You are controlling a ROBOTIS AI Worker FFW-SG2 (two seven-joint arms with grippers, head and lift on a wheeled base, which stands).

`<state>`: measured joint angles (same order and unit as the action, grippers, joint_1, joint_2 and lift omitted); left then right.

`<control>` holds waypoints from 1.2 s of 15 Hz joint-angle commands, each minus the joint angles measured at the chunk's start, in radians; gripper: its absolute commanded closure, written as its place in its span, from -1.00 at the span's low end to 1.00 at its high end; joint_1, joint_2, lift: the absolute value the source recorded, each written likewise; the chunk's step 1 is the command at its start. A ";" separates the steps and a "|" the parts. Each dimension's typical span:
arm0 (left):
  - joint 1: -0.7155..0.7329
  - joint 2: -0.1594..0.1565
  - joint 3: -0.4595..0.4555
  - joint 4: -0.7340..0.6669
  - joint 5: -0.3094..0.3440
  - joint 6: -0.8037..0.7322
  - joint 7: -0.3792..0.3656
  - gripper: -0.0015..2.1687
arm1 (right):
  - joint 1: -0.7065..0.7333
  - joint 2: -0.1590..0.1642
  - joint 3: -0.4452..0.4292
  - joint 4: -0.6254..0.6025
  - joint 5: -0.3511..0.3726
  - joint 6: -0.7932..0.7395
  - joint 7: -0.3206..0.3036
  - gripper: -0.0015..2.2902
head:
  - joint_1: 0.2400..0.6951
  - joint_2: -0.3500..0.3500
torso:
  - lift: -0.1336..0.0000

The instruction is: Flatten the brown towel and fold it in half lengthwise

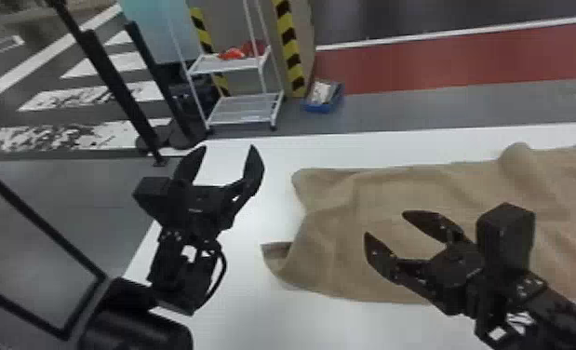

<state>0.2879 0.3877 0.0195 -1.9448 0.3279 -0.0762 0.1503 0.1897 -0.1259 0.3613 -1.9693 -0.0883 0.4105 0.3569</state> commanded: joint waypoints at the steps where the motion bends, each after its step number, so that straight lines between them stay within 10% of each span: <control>1: -0.007 0.008 0.013 -0.008 0.008 0.002 -0.002 -0.92 | -0.067 0.003 0.122 0.101 0.010 -0.077 0.002 -0.70 | 1.00 1.00 | -0.92; 9: -0.004 0.013 0.022 -0.002 0.016 0.002 -0.005 -0.92 | -0.243 0.124 0.387 0.394 0.200 -0.166 -0.009 -0.43 | 1.00 1.00 | -0.92; 18: -0.010 0.013 0.007 0.024 0.016 -0.001 -0.014 -0.92 | -0.346 0.127 0.395 0.626 0.228 -0.279 -0.078 -0.43 | 1.00 1.00 | -0.92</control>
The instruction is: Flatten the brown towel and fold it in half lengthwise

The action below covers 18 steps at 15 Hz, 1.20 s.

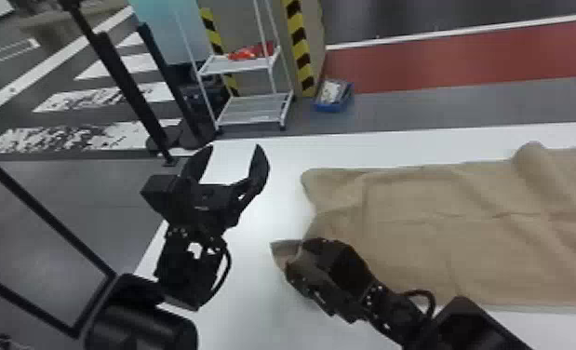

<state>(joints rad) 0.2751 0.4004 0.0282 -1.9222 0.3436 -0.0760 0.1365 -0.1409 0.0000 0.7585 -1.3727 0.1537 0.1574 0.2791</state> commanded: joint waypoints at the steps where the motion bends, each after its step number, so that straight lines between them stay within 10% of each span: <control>1: 0.004 0.000 -0.001 0.002 0.000 -0.001 0.000 -0.92 | -0.016 0.001 -0.002 0.027 -0.016 -0.026 0.000 -0.43 | 1.00 1.00 | -0.92; 7: 0.006 0.002 -0.002 0.002 0.002 -0.004 -0.005 -0.92 | 0.027 0.001 -0.039 -0.022 -0.003 0.001 0.008 0.74 | 1.00 1.00 | -0.92; 11: 0.007 0.003 -0.002 -0.003 0.000 -0.004 -0.005 -0.92 | 0.043 0.001 -0.065 -0.065 -0.037 0.014 0.034 0.76 | 1.00 1.00 | -0.92; 18: 0.006 0.000 -0.004 -0.004 -0.002 0.002 -0.003 -0.92 | 0.052 0.001 -0.062 -0.111 -0.066 -0.017 0.256 0.75 | 1.00 1.00 | -0.92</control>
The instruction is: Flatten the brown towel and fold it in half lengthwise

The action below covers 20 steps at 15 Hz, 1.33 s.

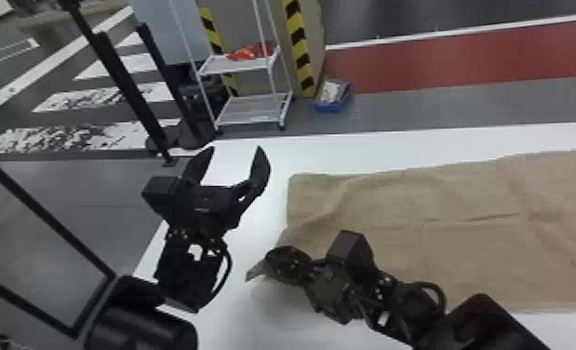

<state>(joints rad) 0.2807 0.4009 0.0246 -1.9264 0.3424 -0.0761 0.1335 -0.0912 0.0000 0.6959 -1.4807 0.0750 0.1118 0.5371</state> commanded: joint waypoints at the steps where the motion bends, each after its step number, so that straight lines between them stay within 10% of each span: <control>1: -0.002 0.000 0.000 0.001 0.000 -0.001 0.000 -0.92 | 0.002 0.001 0.013 -0.003 0.038 0.047 -0.031 0.56 | 1.00 1.00 | -0.92; 3: -0.008 -0.004 -0.008 0.004 0.000 0.002 0.000 -0.92 | 0.019 0.001 0.004 0.002 0.071 0.035 -0.085 -0.96 | 1.00 1.00 | -0.92; 14: -0.005 -0.010 -0.015 0.007 -0.006 0.002 0.006 -0.92 | 0.337 -0.109 -0.550 -0.386 0.048 0.041 -0.117 -0.97 | 1.00 1.00 | -0.92; 20: 0.046 -0.014 -0.020 -0.002 0.004 -0.001 0.044 -0.93 | 0.469 -0.141 -0.877 -0.448 -0.139 -0.045 -0.103 -0.92 | 1.00 0.42 | -0.92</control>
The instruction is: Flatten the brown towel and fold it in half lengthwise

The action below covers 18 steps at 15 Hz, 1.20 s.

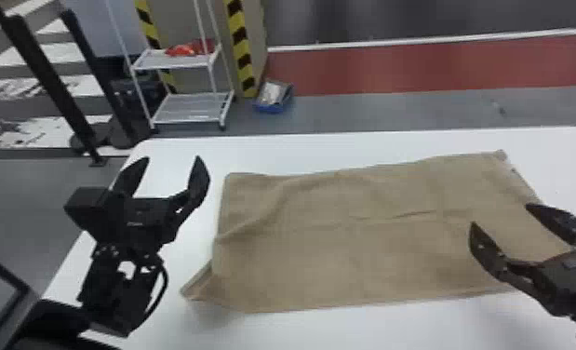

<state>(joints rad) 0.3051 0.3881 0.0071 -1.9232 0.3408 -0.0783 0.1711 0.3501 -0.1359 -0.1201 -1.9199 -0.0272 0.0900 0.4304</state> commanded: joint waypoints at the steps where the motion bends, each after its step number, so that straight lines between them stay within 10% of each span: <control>1: 0.049 -0.002 0.007 -0.020 0.024 0.010 0.011 -0.92 | 0.043 -0.005 -0.101 -0.007 -0.062 -0.032 0.004 -0.92 | 1.00 0.30 | -0.92; 6: 0.163 -0.015 0.085 -0.091 0.067 0.001 0.015 -0.92 | 0.092 -0.027 -0.171 -0.001 -0.188 -0.088 0.034 -0.87 | 1.00 0.09 | -0.92; 18: 0.325 -0.084 0.209 -0.096 0.007 -0.113 -0.016 -0.92 | 0.116 -0.030 -0.102 -0.004 -0.174 -0.106 0.039 -0.84 | 1.00 0.41 | -0.92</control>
<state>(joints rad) 0.6009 0.3168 0.1950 -2.0174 0.3482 -0.1611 0.1564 0.4668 -0.1647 -0.2185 -1.9255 -0.1987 -0.0148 0.4694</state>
